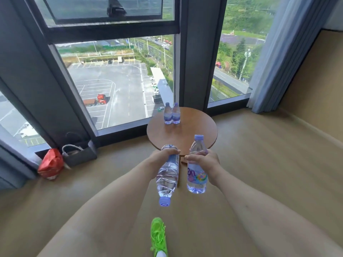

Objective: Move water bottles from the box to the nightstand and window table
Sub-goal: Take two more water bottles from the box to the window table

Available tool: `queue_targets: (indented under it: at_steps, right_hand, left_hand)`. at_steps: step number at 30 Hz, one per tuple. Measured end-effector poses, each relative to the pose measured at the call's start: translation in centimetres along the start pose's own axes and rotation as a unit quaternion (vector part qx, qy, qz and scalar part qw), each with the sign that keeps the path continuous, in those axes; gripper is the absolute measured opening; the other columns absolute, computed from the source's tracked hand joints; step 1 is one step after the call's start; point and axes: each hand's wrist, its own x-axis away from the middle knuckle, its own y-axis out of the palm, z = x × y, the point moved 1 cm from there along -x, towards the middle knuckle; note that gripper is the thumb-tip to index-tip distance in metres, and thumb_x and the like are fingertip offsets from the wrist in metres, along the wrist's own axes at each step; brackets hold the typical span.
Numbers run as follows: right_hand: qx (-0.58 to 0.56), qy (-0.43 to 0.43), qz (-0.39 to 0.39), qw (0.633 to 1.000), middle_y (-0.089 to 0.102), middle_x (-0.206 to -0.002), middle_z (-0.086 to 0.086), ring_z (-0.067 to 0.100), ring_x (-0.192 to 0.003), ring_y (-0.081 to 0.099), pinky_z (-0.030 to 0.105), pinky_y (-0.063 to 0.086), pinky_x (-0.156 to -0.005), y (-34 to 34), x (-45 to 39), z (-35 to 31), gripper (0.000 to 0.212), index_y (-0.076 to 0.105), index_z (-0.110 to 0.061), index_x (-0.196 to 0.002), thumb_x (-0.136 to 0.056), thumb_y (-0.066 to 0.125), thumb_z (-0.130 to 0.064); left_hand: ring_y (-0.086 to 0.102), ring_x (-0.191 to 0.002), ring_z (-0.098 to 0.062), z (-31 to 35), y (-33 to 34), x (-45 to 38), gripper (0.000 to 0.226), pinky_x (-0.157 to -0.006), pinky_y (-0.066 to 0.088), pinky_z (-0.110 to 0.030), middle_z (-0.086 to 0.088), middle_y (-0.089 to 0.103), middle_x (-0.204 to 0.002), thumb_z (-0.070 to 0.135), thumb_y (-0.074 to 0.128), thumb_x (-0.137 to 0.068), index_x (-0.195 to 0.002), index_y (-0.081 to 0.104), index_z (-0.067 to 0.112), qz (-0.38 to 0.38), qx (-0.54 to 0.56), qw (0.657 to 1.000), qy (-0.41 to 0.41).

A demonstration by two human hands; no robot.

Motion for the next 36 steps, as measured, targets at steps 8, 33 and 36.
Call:
queue_targets:
  at_steps: [8,33,36]
  right_hand:
    - [0.019,0.021,0.052,0.998,0.072,-0.093,0.014,0.016,-0.069,0.073,0.014,0.052,-0.053,4.7,-15.2,-4.4,0.066,0.058,0.013,-0.12,-0.066,0.093,0.0]
    - [0.074,0.142,0.007,0.987,0.067,-0.101,0.011,0.026,-0.093,0.07,0.046,0.057,-0.093,0.9,-56.0,-7.7,0.069,0.053,-0.001,-0.12,-0.063,0.092,0.004]
    - [0.088,0.148,-0.004,0.985,0.064,-0.1,0.008,0.018,-0.084,0.065,0.032,0.054,-0.074,-0.7,-60.4,-7.8,0.06,0.054,-0.008,-0.109,-0.063,0.091,0.006]
  left_hand:
    - [0.068,-0.07,-0.028,9.1,-3.5,-15.3,0.065,-0.074,0.057,-0.037,-0.017,0.067,-0.094,0.036,0.09,-0.073,-0.122,0.063,0.002,-0.094,0.001,0.995,-0.04]
    - [0.076,-0.09,-0.023,24.3,5.2,-49.7,0.038,-0.076,0.061,-0.032,-0.007,0.077,-0.108,0.026,0.078,-0.084,-0.119,0.073,0.014,-0.146,-0.078,0.958,-0.233]
    - [0.077,-0.086,-0.022,26.3,7.3,-52.8,0.028,-0.077,0.062,-0.034,-0.006,0.079,-0.096,0.022,0.078,-0.085,-0.111,0.073,0.012,-0.117,-0.043,0.96,-0.252]
